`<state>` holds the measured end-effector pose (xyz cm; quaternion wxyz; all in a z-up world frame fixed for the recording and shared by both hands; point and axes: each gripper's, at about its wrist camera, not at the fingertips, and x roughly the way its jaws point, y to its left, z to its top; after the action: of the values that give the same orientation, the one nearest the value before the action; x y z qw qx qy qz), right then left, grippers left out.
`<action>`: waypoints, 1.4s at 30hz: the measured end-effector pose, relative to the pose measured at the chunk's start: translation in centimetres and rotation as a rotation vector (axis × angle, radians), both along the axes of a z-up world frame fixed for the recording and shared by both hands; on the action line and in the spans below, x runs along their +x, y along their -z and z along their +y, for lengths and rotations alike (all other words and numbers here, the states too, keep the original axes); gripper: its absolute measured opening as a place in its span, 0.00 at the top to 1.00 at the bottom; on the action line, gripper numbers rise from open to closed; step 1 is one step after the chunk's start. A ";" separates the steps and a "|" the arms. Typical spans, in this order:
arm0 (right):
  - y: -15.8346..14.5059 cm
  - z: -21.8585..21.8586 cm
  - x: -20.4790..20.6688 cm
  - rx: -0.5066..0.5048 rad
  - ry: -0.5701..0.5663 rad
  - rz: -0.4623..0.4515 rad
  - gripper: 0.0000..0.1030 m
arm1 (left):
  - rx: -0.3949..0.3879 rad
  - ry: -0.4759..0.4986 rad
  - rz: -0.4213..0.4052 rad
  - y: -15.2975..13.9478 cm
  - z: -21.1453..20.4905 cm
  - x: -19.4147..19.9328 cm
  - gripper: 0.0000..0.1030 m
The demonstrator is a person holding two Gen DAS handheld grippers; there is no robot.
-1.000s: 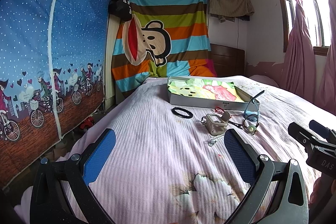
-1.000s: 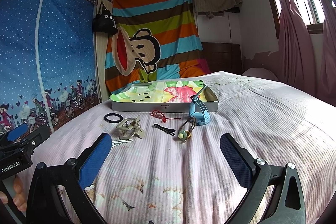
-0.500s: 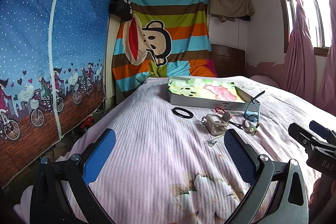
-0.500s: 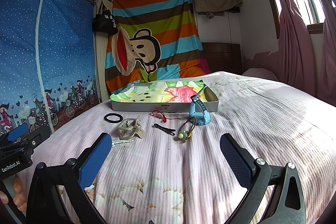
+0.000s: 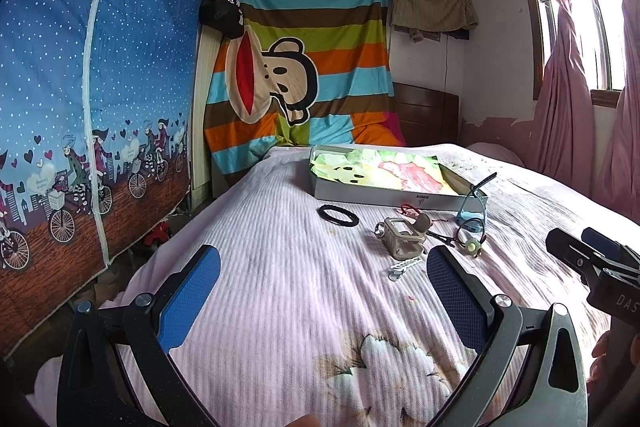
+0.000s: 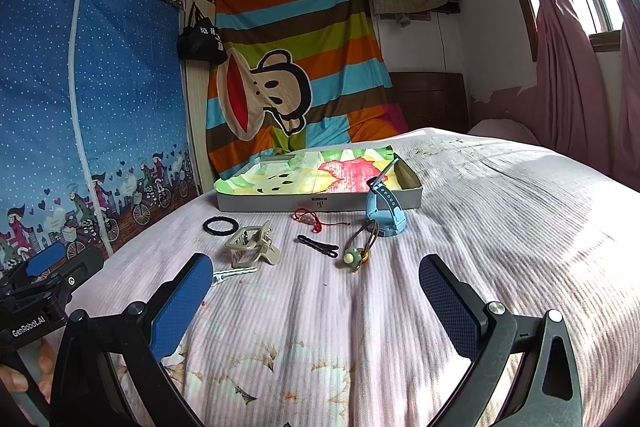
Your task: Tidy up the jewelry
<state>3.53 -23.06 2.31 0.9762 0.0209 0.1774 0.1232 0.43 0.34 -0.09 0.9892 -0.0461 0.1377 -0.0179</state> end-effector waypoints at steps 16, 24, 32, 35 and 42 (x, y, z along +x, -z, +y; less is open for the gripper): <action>2.5 -2.6 12.5 -0.098 -0.136 0.290 0.00 | 0.074 0.216 0.194 2.0 -3.9 9.3 0.02; 4.6 -1.7 15.8 -0.138 -0.156 0.356 0.26 | 0.019 0.351 0.363 4.0 -4.5 14.4 0.36; 6.2 -1.0 17.6 -0.153 -0.145 0.404 0.48 | -0.010 0.397 0.410 5.1 -4.8 15.9 0.58; 6.2 -0.7 17.8 -0.158 -0.144 0.401 0.64 | -0.030 0.401 0.427 5.2 -4.5 15.9 0.65; 5.8 -0.6 17.3 -0.134 -0.173 0.389 0.72 | -0.015 0.422 0.452 5.1 -5.2 15.5 0.88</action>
<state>20.81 -23.68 -3.48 0.9086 -0.0359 0.3712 0.1880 15.89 -4.90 -5.19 0.9077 -0.0267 0.3606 -0.2131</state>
